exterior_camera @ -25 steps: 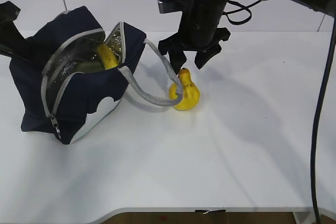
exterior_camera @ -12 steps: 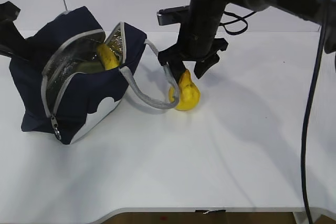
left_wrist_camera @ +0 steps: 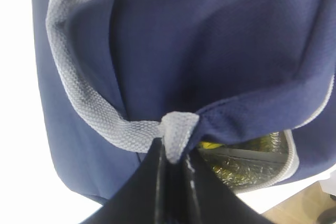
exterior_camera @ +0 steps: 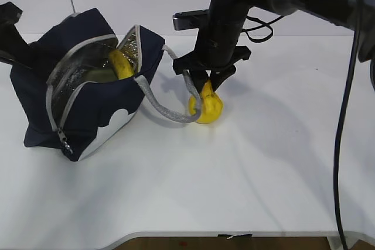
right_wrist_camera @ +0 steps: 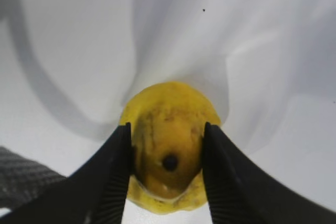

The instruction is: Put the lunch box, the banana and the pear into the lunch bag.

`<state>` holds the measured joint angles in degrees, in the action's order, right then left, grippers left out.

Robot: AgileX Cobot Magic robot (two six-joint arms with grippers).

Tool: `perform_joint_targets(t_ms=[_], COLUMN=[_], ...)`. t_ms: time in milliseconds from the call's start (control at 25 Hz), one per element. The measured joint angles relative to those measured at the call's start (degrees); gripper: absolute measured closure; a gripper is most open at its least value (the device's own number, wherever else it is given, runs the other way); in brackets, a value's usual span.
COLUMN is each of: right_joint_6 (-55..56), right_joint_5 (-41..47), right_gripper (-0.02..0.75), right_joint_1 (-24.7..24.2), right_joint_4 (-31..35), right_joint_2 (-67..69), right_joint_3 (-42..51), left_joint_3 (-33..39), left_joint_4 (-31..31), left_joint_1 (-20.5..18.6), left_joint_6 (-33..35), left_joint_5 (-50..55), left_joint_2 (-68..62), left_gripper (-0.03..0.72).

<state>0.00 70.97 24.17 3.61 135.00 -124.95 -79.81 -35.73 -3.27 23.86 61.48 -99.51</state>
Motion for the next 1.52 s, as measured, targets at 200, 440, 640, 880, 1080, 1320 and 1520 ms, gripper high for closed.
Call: perform_joint_targets(t_ms=[200, 440, 640, 880, 1080, 1320, 1520], right_joint_6=[0.0, 0.0, 0.0, 2.3, 2.7, 0.0, -1.0], right_joint_5=[-0.1, 0.0, 0.1, 0.3, 0.6, 0.7, 0.7], right_gripper=[0.440, 0.447, 0.449, 0.450, 0.450, 0.450, 0.451], right_joint_1=[0.0, 0.0, 0.0, 0.0, 0.0, 1.1, 2.5], right_joint_4=[0.0, -0.8, -1.2, 0.7, 9.2, 21.6, 24.1], right_joint_2=[0.0, -1.8, -6.1, -12.2, -16.1, -14.9, -12.1], right_joint_3=[0.0, 0.2, 0.2, 0.2, 0.2, 0.2, 0.2], left_joint_3=[0.0, 0.0, 0.0, 0.0, 0.0, 0.0, 0.0], left_joint_4=[0.0, 0.0, -1.2, -3.7, -4.7, -8.7, -10.4], left_joint_1=[0.0, 0.0, 0.0, 0.0, 0.0, 0.0, 0.0], left_joint_6=[0.0, 0.0, 0.0, 0.0, 0.0, 0.0, 0.0], left_joint_5=[0.1, 0.1, 0.1, 0.0, -0.9, -1.5, -0.7], left_joint_2=[0.0, 0.0, 0.0, 0.0, 0.0, 0.0, 0.0], left_gripper=[0.678, 0.678, 0.678, 0.678, 0.678, 0.678, 0.678])
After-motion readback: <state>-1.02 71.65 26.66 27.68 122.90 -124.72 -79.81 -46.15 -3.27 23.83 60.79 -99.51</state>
